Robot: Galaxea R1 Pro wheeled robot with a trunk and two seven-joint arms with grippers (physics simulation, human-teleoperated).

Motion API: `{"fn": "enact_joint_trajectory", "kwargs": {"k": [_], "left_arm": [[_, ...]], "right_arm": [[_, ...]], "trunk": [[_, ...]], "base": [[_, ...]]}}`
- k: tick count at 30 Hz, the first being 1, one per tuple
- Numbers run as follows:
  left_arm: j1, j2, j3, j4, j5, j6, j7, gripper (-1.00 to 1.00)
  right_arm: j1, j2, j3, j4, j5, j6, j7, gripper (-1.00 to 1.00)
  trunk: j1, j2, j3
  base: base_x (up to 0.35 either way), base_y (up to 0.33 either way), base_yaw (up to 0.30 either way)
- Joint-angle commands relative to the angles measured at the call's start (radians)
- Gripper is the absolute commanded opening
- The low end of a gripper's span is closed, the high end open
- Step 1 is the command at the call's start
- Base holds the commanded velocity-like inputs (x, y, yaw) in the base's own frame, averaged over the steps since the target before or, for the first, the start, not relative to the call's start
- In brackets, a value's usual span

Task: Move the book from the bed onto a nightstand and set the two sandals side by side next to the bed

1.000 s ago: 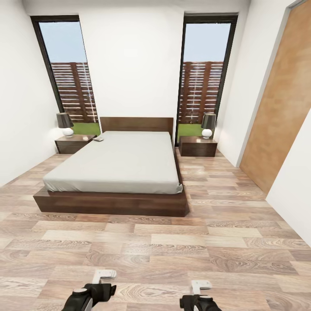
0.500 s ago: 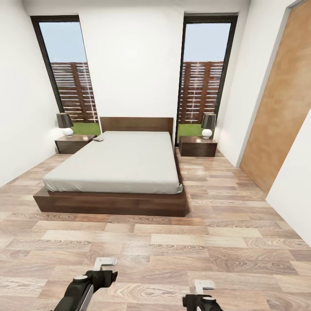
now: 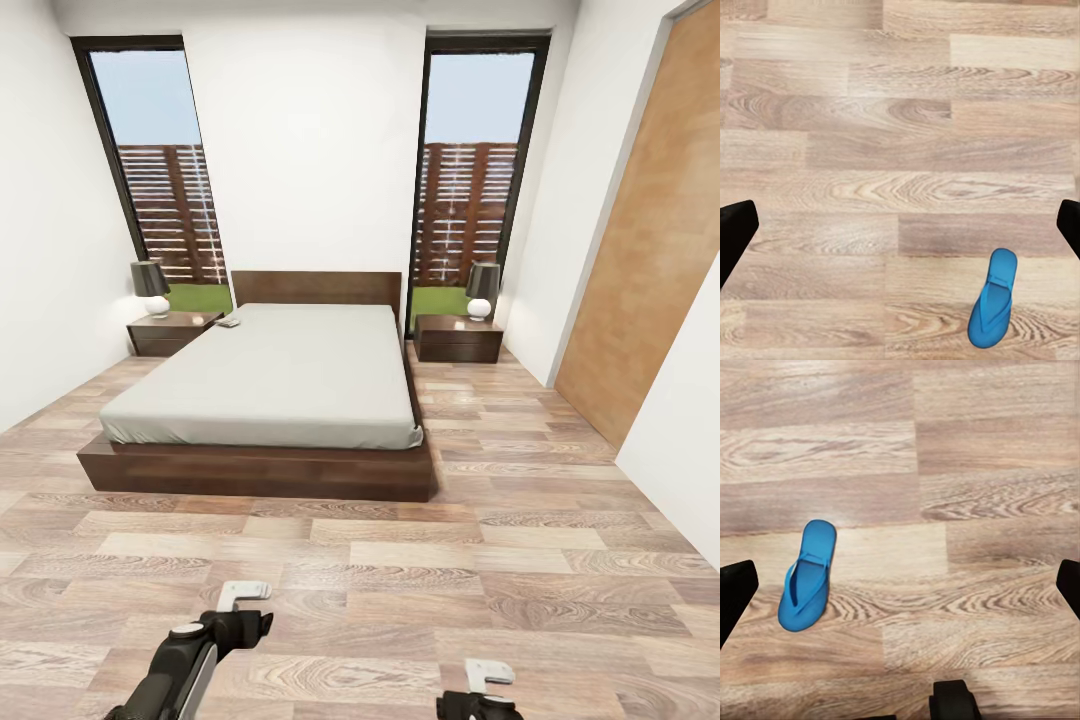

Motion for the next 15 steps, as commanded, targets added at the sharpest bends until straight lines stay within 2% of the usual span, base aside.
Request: {"fn": "enact_joint_trajectory", "kwargs": {"k": [1,8,15], "left_arm": [[-0.005,0.0,0.001,-0.006,0.0,0.013,-0.003,1.0],[-0.033,0.001,0.001,-0.039,0.007,0.078,-0.003,1.0],[-0.051,0.001,0.0,-0.098,0.048,0.145,-0.004,1.0]], "right_arm": [[0.0,0.001,-0.009,-0.001,0.0,0.005,-0.001,1.0],[0.0,-0.001,-0.018,0.012,0.001,0.005,-0.001,1.0],[0.0,-0.001,-0.022,0.051,0.001,0.006,-0.001,1.0]], "trunk": [[0.0,-0.001,-0.001],[0.0,-0.001,-0.001],[0.0,-0.001,-0.001]], "base": [[0.0,0.0,0.0],[0.0,0.0,0.0],[0.0,0.0,0.0]]}}
